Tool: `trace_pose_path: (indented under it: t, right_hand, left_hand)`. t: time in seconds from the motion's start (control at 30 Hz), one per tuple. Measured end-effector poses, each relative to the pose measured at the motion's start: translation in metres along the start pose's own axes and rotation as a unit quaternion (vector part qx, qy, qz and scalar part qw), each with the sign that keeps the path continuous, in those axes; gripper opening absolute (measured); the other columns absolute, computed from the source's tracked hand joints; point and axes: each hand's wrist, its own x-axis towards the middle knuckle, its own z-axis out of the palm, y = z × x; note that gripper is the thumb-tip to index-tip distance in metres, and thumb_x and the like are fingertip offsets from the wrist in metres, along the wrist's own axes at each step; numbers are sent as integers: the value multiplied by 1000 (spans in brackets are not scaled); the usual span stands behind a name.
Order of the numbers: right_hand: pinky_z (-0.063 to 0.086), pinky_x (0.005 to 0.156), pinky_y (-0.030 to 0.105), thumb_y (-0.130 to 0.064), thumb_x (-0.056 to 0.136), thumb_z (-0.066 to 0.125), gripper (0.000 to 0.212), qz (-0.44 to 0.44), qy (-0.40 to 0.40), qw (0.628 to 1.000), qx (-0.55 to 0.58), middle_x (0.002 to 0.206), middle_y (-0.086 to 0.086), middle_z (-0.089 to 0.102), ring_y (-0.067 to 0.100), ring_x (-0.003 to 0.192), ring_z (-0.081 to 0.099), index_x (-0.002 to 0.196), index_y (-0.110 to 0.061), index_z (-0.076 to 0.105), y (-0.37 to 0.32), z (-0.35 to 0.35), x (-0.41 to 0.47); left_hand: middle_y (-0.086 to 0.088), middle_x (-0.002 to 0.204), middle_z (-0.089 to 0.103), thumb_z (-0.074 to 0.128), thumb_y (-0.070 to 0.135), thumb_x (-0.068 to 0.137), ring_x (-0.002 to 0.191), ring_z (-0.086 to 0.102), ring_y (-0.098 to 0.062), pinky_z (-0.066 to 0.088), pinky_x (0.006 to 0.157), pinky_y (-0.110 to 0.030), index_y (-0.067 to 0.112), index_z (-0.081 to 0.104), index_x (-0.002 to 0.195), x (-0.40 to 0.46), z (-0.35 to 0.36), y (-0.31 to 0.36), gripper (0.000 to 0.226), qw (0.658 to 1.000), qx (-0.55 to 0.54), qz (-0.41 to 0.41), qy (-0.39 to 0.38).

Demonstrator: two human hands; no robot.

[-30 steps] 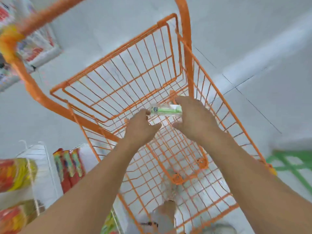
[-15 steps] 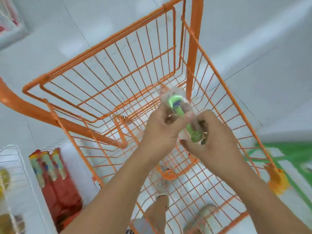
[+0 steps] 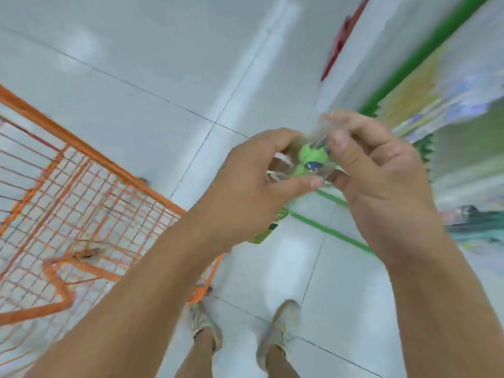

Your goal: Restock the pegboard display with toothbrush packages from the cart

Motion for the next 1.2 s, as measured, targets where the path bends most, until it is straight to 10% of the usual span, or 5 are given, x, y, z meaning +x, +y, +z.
trace_pose_path:
  t: [0.17, 0.7, 1.2]
  right_hand:
    - [52, 78, 18, -16, 79, 80, 27, 37, 99, 991, -86, 85, -13, 75, 5, 83, 70, 105, -19, 72, 41, -97, -23]
    - [63, 70, 28, -10, 97, 66, 12, 168, 206, 964, -16, 91, 12, 77, 28, 90, 74, 98, -3, 75, 215, -188, 42]
    - [63, 81, 45, -13, 95, 68, 11, 140, 196, 970, -30, 93, 21, 75, 38, 93, 72, 87, -14, 76, 230, -195, 69]
  left_hand:
    - [0, 96, 72, 83, 9, 79, 88, 70, -23, 59, 77, -47, 20, 67, 103, 26, 101, -53, 31, 997, 21, -61, -31]
    - [1, 124, 66, 57, 11, 100, 118, 63, -21, 46, 107, -46, 19, 59, 131, 103, 189, -223, 32, 983, 105, -139, -64]
    - [1, 124, 67, 54, 9, 101, 118, 62, -15, 44, 78, -13, 16, 58, 130, 121, 189, -225, 30, 986, 82, -132, -59]
